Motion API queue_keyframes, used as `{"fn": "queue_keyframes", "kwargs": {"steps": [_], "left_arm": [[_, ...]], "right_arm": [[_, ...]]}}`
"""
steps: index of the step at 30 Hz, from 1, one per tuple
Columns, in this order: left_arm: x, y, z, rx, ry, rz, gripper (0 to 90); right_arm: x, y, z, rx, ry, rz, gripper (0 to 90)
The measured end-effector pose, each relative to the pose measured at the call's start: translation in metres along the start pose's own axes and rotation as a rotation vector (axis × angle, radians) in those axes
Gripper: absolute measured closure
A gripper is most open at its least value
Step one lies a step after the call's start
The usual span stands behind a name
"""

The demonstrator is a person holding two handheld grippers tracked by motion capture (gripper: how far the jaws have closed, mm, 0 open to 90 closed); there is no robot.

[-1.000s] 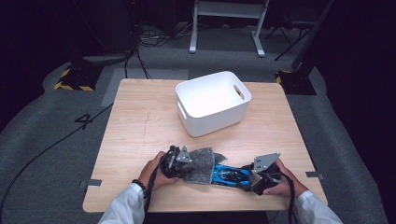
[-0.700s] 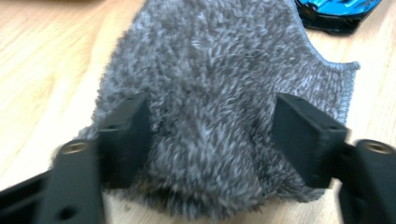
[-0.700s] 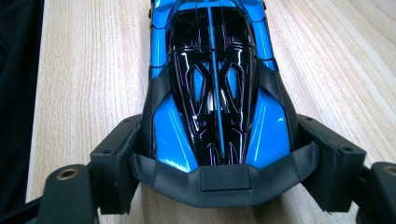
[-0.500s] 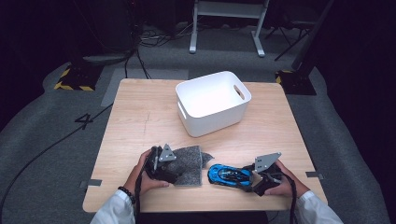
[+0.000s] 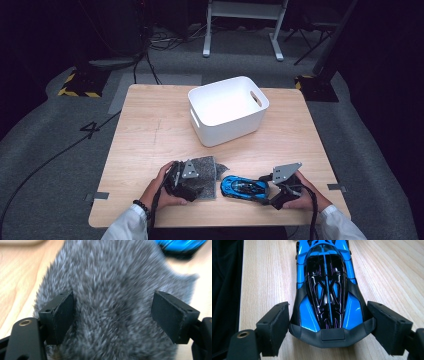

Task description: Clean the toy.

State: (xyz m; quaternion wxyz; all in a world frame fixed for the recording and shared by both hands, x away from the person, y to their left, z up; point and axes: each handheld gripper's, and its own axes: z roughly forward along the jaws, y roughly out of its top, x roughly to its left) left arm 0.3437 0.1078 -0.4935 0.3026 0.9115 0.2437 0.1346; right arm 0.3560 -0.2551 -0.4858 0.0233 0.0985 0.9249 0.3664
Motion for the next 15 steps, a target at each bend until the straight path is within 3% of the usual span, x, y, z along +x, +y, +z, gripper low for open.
{"fn": "queue_keyframes", "kwargs": {"steps": [7, 15], "left_arm": [[0.002, -0.006, 0.002, -0.044, -0.001, -0.030, 17.2], [0.009, -0.013, 0.005, -0.096, -0.044, -0.047, 14.9]], "right_arm": [[0.003, 0.009, 0.000, 0.008, -0.028, 0.003, 21.5], [0.006, 0.032, -0.003, -0.029, -0.044, 0.001, 22.4]]}}
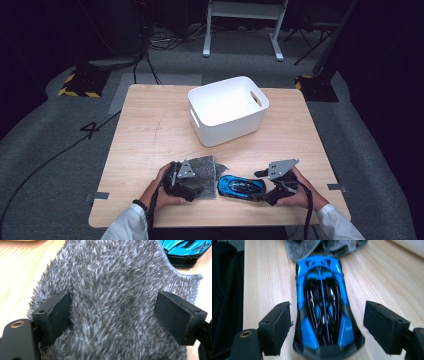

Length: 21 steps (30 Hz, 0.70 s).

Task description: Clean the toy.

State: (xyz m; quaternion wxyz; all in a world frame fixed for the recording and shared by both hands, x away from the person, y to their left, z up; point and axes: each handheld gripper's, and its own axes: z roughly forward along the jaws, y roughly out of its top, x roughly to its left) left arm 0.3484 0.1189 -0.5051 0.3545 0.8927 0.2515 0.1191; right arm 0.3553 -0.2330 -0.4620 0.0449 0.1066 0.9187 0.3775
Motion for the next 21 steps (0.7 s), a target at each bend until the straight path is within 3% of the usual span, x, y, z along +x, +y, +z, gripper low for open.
{"fn": "queue_keyframes", "kwargs": {"steps": [7, 10, 21], "left_arm": [[-0.001, 0.000, -0.001, 0.001, 0.007, 0.007, 15.3], [-0.001, -0.001, -0.001, -0.005, 0.007, 0.004, 15.4], [-0.001, -0.002, -0.001, -0.010, 0.011, 0.005, 15.5]], "right_arm": [[0.005, 0.025, 0.015, 0.008, 0.005, -0.020, 21.7], [0.007, 0.035, 0.026, 0.045, -0.005, -0.033, 21.8], [0.006, 0.048, 0.047, 0.093, -0.002, -0.015, 22.3]]}}
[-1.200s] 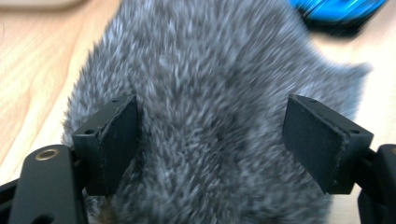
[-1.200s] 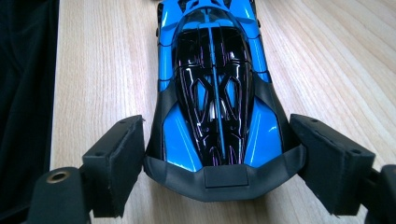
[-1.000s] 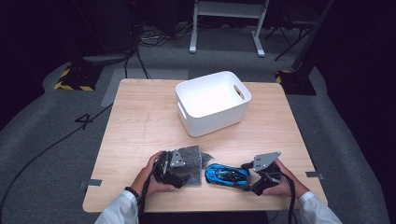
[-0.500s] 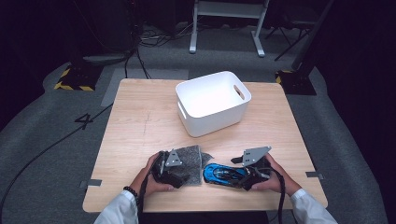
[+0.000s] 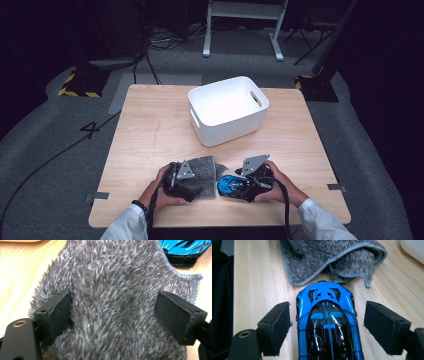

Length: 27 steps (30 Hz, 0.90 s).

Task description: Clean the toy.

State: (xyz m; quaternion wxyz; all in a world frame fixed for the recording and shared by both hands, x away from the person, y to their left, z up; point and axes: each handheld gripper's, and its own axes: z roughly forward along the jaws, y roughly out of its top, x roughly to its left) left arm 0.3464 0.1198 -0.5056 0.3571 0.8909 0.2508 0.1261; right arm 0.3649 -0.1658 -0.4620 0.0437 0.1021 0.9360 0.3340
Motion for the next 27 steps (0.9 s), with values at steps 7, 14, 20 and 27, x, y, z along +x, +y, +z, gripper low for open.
{"fn": "queue_keyframes", "kwargs": {"steps": [7, 14, 20, 27], "left_arm": [[0.000, 0.000, 0.000, -0.002, -0.002, 0.000, 15.5], [0.000, 0.000, 0.000, -0.004, -0.002, -0.001, 15.6], [0.000, 0.000, 0.000, -0.004, -0.003, -0.001, 15.6], [0.000, 0.000, 0.000, -0.004, -0.003, -0.001, 15.6]], "right_arm": [[0.002, 0.007, 0.011, 0.060, 0.014, -0.010, 22.6], [-0.003, 0.013, 0.021, 0.112, 0.019, 0.003, 22.1], [-0.004, 0.019, 0.032, 0.164, 0.032, 0.000, 22.5], [-0.002, 0.022, 0.042, 0.203, 0.026, 0.000, 22.1]]}}
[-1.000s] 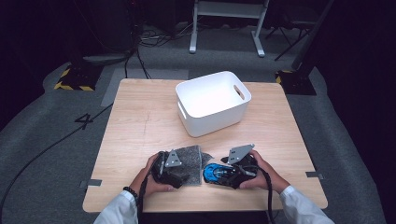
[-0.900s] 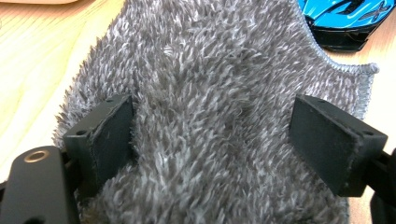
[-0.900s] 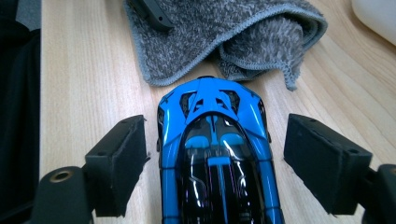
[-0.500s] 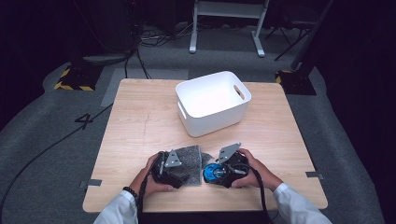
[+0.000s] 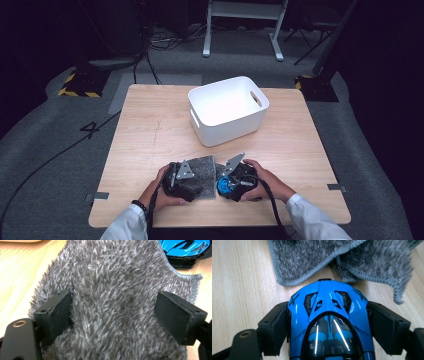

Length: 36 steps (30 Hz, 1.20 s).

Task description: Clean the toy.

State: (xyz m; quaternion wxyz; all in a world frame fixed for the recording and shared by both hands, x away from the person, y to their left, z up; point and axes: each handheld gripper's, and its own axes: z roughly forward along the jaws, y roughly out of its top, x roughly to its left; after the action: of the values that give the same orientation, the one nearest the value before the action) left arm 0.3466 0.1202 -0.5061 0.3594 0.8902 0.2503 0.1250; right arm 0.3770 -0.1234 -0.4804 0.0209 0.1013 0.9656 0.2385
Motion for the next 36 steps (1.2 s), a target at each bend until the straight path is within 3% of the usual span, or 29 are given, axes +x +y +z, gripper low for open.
{"fn": "queue_keyframes", "kwargs": {"steps": [12, 19, 27, 36], "left_arm": [[0.000, 0.000, 0.000, 0.000, -0.001, -0.001, 15.6], [0.000, 0.000, 0.000, -0.001, -0.002, -0.001, 15.6], [0.000, 0.000, 0.000, 0.000, -0.002, -0.002, 15.6], [0.000, 0.000, 0.000, 0.002, -0.003, -0.002, 15.6]], "right_arm": [[0.002, 0.002, 0.002, 0.013, -0.017, -0.016, 23.7], [0.001, -0.005, -0.003, -0.027, -0.008, -0.027, 24.5], [0.000, -0.020, -0.035, -0.171, 0.003, 0.004, 24.7], [-0.005, -0.036, -0.071, -0.334, -0.031, 0.035, 24.9]]}}
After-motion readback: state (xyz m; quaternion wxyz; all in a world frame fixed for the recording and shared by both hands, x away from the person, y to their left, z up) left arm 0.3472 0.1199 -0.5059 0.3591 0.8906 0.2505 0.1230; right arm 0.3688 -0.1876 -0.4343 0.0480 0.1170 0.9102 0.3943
